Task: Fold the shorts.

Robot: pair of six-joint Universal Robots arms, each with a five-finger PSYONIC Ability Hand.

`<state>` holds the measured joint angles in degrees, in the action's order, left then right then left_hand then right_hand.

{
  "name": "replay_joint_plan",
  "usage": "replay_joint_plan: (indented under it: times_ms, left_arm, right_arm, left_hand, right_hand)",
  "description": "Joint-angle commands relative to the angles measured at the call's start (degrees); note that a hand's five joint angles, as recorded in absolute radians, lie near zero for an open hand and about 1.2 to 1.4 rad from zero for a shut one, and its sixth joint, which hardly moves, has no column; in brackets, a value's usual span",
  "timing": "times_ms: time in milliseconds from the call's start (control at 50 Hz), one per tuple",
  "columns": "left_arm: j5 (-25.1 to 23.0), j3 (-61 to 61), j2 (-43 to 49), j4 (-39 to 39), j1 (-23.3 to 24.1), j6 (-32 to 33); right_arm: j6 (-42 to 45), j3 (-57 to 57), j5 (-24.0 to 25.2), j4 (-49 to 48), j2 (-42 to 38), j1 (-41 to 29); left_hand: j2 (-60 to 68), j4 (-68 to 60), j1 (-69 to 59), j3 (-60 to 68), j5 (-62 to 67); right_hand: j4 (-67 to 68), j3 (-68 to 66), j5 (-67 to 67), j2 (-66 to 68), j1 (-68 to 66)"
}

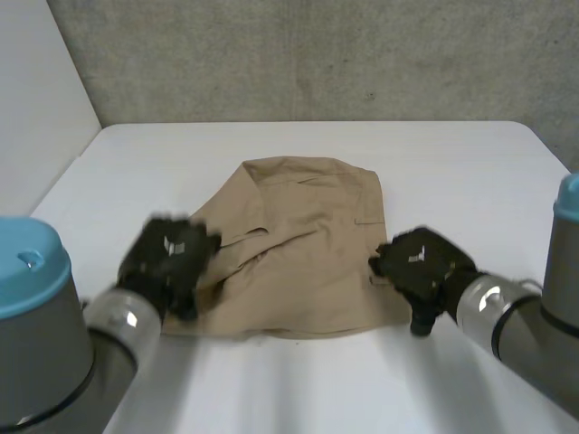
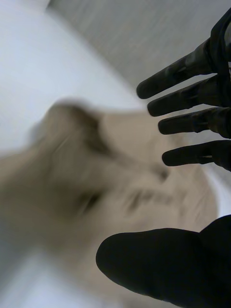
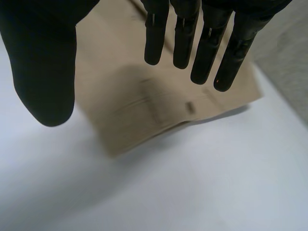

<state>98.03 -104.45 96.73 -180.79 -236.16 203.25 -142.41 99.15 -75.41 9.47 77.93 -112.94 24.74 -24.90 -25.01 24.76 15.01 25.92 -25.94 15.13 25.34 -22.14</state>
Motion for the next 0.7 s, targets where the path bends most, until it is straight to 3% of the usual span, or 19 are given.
replay_joint_plan:
  times_ms: [20,260,500,700]
  left_arm:
    - [-2.14,-5.50,-0.14,8.52,-3.42,-5.76]
    - [-2.23,-7.26,1.44,-2.64,-11.86,-5.93]
    - [-2.14,-5.77,10.14,-5.72,-11.25,-5.58]
    - [-2.14,-3.84,13.04,-11.08,-11.07,-5.50]
  right_arm:
    - [-0.93,5.88,6.42,-3.48,-1.20,2.02]
    - [-5.94,6.32,6.60,-14.21,-6.39,2.02]
    - [-5.94,3.87,6.42,-17.99,-11.57,1.85]
    - [-5.77,1.49,6.24,-18.17,-14.04,1.40]
  left_hand:
    - [10.37,-10.21,-10.10,10.35,10.10]
    - [6.33,-6.17,-6.06,6.32,6.06]
    - [7.17,-7.01,-6.90,7.15,6.90]
    - [16.08,-15.92,-15.81,16.07,15.81]
  right_hand:
    - [5.02,-5.00,5.81,5.60,-8.80]
    - [3.85,-3.82,4.63,4.42,-7.63]
    - [6.19,-6.17,6.98,6.77,-9.97]
    - [14.78,-14.76,15.56,15.36,-18.56]
